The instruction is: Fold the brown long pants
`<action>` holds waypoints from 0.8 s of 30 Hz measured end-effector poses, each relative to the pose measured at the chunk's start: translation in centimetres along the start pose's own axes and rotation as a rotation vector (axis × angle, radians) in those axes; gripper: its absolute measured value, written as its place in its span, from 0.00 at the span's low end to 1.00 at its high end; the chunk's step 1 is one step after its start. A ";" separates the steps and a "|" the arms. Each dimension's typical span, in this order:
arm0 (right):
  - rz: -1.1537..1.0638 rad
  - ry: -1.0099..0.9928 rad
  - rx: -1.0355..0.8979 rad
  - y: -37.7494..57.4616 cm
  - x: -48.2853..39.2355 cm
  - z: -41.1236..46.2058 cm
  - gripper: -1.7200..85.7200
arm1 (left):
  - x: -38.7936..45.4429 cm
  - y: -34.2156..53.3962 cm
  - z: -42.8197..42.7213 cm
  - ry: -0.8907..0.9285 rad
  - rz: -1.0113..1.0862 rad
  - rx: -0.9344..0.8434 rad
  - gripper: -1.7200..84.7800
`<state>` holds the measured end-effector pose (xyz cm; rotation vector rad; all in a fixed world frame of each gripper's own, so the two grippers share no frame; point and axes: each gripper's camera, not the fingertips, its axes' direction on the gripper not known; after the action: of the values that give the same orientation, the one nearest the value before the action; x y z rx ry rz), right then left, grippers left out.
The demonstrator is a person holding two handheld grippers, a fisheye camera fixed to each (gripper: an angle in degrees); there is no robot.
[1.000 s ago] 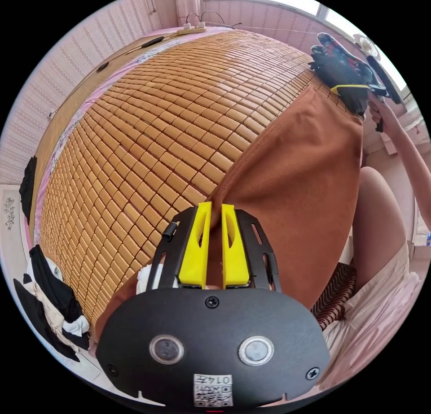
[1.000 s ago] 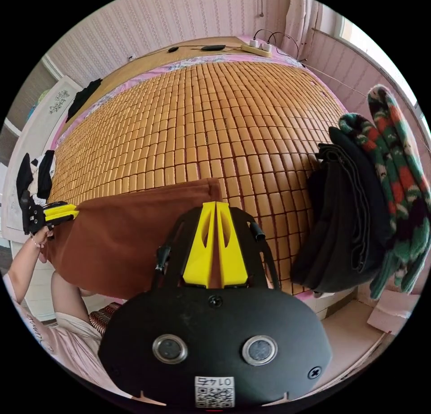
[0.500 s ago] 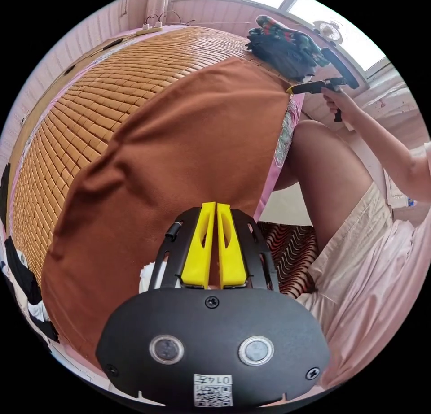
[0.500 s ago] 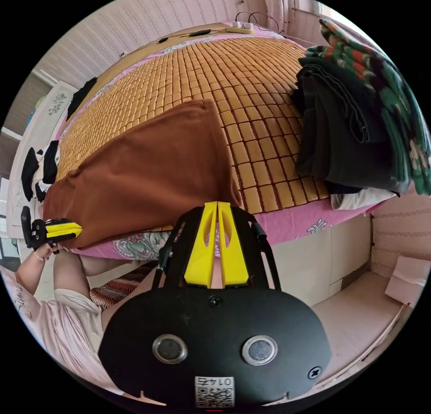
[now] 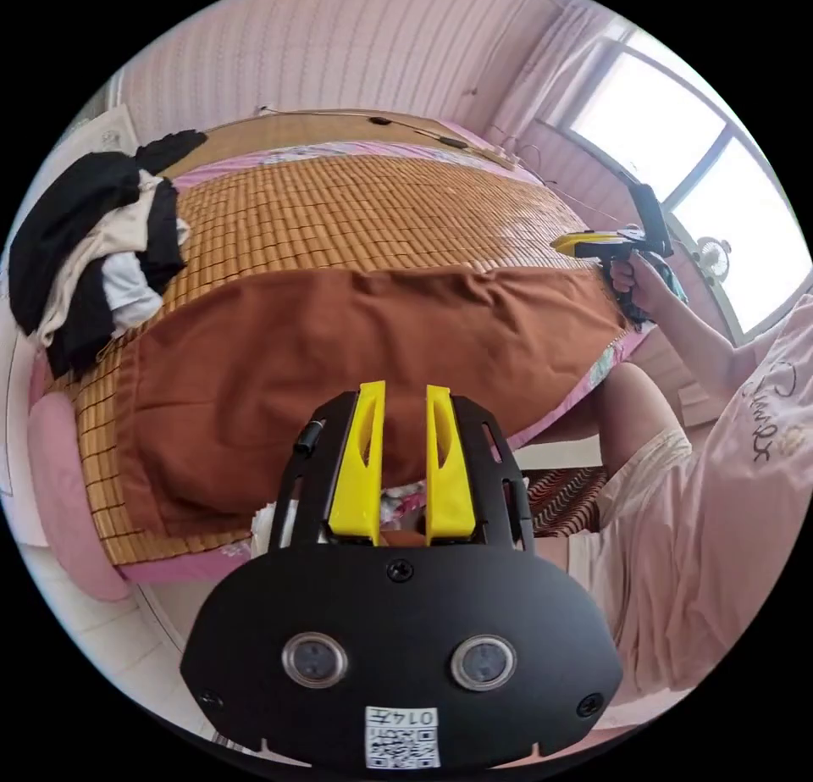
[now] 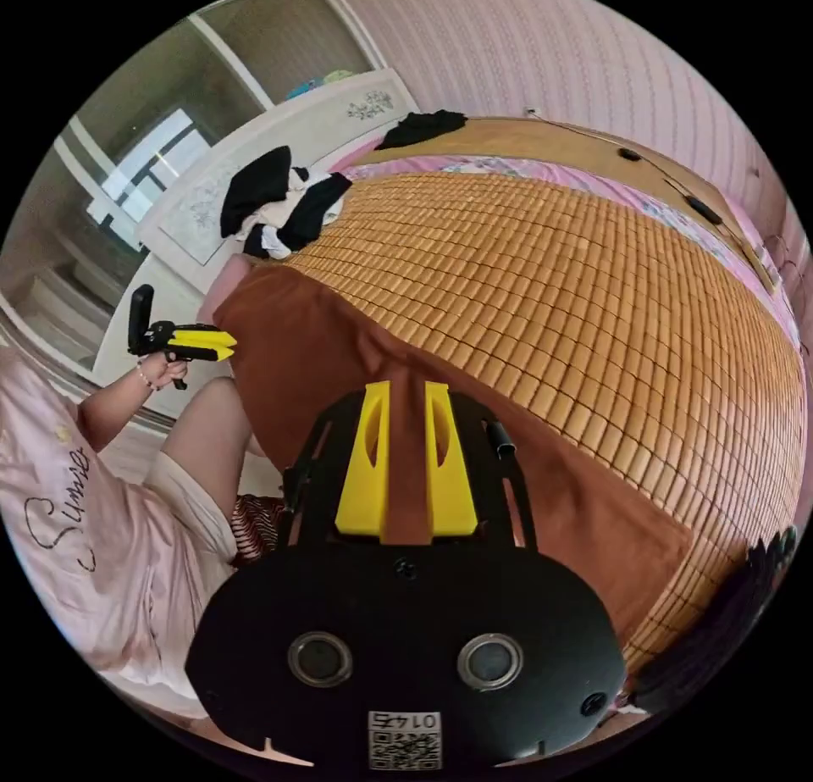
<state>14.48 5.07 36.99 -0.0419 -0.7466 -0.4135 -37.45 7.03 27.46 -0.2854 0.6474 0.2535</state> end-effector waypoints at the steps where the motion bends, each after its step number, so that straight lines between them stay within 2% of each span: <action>1: -0.111 -0.082 -0.005 -4.4 -2.5 3.7 0.13 | -2.7 1.6 -2.3 -0.051 -0.033 0.025 0.13; 4: -0.335 -0.233 -0.100 -14.6 -9.4 13.8 0.16 | -8.4 5.1 -7.0 -0.110 -0.085 0.058 0.16; 7: -0.479 -0.261 -0.215 -22.0 -15.8 23.7 0.18 | -12.8 7.6 -10.3 -0.125 -0.083 0.096 0.18; 11: -0.501 -0.226 -0.427 -27.3 -19.3 35.5 0.21 | -18.8 10.1 -13.3 -0.023 -0.095 0.171 0.19; 13: -0.495 -0.258 -0.609 -28.1 -19.9 41.8 0.18 | -21.7 11.0 -14.4 0.024 -0.130 0.211 0.18; 15: -0.551 -0.300 -0.637 -27.5 -20.8 43.2 0.10 | -24.4 11.8 -15.3 0.026 -0.187 0.232 0.15; 16: -0.635 -0.299 -0.573 -26.8 -21.8 42.4 0.05 | -26.1 12.2 -15.8 0.026 -0.212 0.257 0.14; 18: -0.760 -0.339 -0.505 -25.5 -23.4 40.7 0.04 | -28.4 12.6 -16.5 0.005 -0.257 0.285 0.12; 21: -0.942 -0.530 -0.445 -23.3 -25.9 37.8 0.03 | -31.4 11.9 -17.2 -0.059 -0.345 0.323 0.06; 24: -1.088 -0.681 -0.447 -21.8 -28.8 36.8 0.03 | -32.6 9.3 -16.7 0.010 -0.249 0.296 0.02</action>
<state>-36.67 1.82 42.57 -0.2068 -1.3050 -1.6585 -74.73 5.39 33.39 -0.0808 0.6435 -0.0836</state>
